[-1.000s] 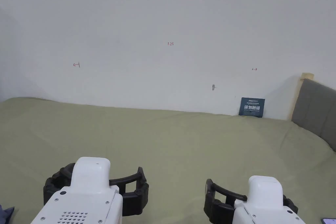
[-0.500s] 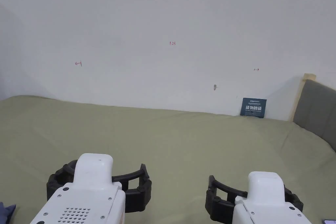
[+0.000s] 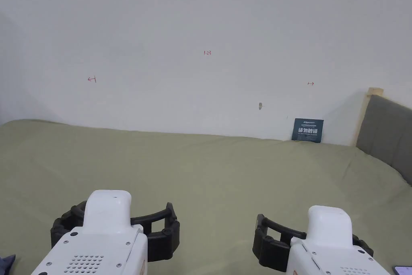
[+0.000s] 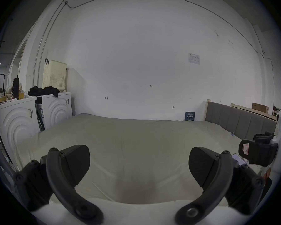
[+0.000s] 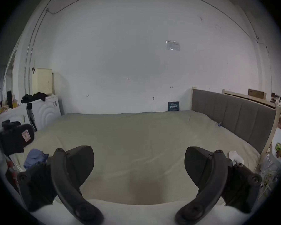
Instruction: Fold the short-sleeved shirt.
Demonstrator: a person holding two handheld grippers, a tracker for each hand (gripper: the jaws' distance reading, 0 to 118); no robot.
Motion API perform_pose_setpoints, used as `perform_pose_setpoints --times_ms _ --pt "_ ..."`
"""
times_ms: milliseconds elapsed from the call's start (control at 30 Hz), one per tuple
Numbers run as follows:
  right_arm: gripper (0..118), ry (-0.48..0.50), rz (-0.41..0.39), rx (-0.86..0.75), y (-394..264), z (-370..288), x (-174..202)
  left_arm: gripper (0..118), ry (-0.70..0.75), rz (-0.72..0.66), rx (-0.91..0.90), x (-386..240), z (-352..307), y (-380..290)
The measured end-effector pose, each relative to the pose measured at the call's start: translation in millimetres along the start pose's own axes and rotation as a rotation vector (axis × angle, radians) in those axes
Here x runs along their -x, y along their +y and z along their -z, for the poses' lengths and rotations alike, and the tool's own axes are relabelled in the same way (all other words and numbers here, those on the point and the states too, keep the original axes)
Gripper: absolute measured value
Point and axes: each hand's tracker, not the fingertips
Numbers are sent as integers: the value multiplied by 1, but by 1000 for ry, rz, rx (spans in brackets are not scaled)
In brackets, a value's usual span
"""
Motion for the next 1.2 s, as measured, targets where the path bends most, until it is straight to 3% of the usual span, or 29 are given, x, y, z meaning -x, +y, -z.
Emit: perform_pose_setpoints --times_ms 433,733,1200 --pt "113 3 -45 -2 10 -1 10 118 12 -6 -13 9 -4 15" --pt "113 38 -13 -10 23 -5 10 118 22 -11 -2 13 -3 19" --pt "113 14 2 19 33 -3 16 118 -31 -9 -4 -3 1 28"
